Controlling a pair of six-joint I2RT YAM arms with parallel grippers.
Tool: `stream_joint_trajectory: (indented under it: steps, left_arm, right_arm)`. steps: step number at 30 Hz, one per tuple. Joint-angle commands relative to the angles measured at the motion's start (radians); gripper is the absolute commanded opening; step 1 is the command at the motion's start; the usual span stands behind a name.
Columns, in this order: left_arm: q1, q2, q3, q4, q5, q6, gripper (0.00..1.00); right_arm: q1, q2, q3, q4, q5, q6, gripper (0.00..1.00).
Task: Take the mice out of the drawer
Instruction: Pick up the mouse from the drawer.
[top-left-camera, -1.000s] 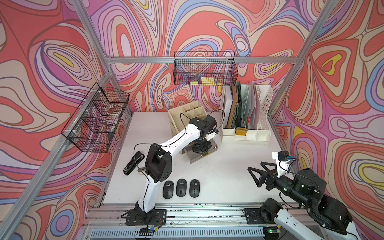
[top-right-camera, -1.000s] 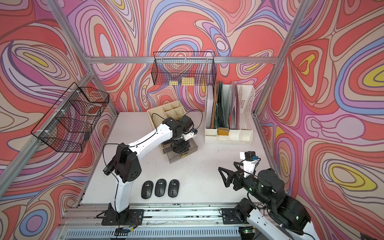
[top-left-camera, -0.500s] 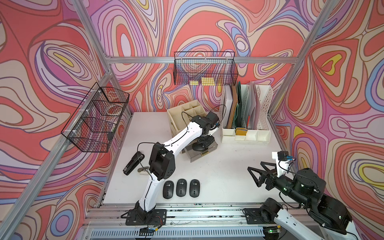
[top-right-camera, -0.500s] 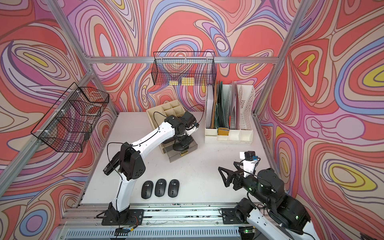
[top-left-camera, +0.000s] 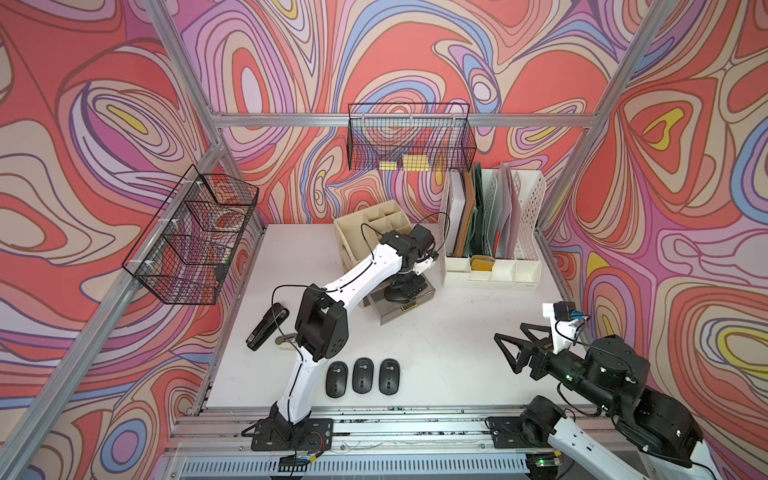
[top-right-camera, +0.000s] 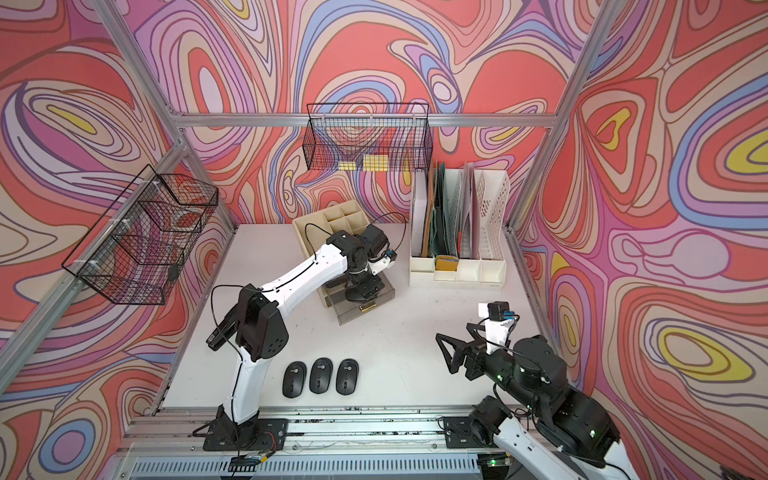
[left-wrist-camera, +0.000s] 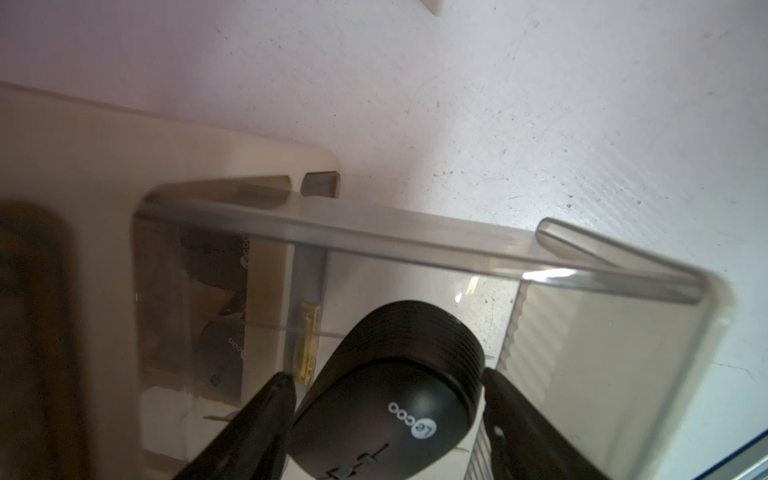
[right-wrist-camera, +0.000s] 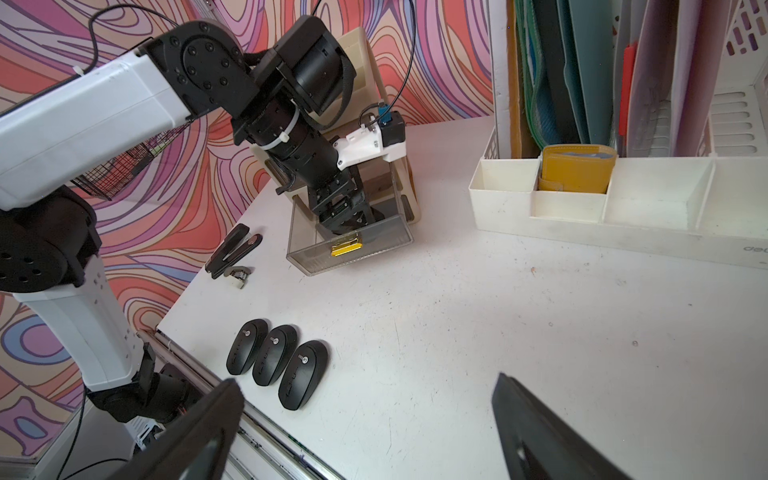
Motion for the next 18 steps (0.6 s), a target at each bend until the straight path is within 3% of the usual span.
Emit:
stream_joint_trajectory:
  steps: [1,8,18]
  left_arm:
    - [0.017,-0.030,-0.018,-0.043,-0.010,0.018,0.81]
    - [0.020,0.018,0.001,-0.052,-0.007,0.007,0.82]
    - [0.020,0.058,0.073,-0.015,-0.027,-0.099,0.70]
  right_arm:
    - [0.004,0.010,-0.003,0.000,0.005,0.004,0.98]
    - [0.004,0.022,-0.004,0.000,0.004,0.005,0.98]
    - [0.005,0.016,-0.003,-0.001,0.013,0.007,0.98]
